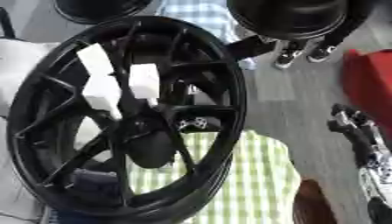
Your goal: Pull the pin out of the wheel hub.
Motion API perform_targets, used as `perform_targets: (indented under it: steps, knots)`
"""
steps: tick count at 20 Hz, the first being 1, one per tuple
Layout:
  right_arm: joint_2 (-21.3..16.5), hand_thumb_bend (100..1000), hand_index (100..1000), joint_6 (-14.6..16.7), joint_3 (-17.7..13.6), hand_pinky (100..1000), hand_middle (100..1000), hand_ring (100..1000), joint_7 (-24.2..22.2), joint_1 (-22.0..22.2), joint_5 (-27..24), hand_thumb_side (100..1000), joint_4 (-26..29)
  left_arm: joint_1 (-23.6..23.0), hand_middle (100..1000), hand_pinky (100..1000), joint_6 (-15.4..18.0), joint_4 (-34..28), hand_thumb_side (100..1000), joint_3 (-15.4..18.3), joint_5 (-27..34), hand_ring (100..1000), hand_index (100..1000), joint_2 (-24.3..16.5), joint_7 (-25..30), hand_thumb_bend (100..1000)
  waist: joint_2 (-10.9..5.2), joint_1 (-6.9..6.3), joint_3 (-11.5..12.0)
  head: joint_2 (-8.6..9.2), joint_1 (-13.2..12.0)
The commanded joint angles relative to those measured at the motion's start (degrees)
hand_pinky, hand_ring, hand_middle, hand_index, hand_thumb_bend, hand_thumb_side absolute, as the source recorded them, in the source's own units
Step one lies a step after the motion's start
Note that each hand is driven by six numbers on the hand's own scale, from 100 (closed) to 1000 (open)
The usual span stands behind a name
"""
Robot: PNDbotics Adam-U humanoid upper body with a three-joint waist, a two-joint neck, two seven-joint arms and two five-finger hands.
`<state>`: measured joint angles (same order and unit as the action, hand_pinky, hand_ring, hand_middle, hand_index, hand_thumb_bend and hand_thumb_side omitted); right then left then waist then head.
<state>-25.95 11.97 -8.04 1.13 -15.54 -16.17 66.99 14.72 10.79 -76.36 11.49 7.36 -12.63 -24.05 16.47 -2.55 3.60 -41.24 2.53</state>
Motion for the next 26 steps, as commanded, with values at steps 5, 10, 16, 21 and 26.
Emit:
perform_targets:
  steps: [5,10,16,21,26]
  knots:
    - [-1.26,266,745,0.20,-0.30,685,648,616,0.15,-0.12,0.25,494,0.56,0.91,536,720,-0.05,-1.14,381,0.26,-0.34,779,718,-1.62,-0.21,795,-1.13,-0.08,-0.32,-1.12,-0.91]
    - [-1.25,266,745,0.26,-0.48,685,647,616,0.34,0.02,0.26,494,0.83,1.37,538,721,-0.10,-1.44,380,0.26,-0.47,780,719,-1.71,-0.29,794,-0.88,-0.15,-0.43,-0.67,-0.77]
    - [-1.27,266,744,0.46,-1.19,685,647,615,1.02,0.65,0.06,494,1.71,3.19,576,723,-0.38,-7.02,390,0.09,-1.64,782,732,-4.00,1.37,780,0.09,-0.04,-0.45,0.63,0.88]
    - [-1.60,266,744,0.56,-1.51,685,647,616,1.46,1.17,0.02,495,2.17,5.25,603,729,-3.53,-16.97,397,-0.09,-5.01,775,753,-13.20,5.81,775,0.46,-0.21,-0.43,0.98,2.11]
    - [-2.13,264,744,0.57,-1.70,686,647,616,1.67,1.75,0.29,497,2.40,9.23,612,742,-7.93,-24.45,426,-2.12,-10.45,767,767,-26.60,18.40,773,0.59,-0.66,-0.42,0.88,3.02]
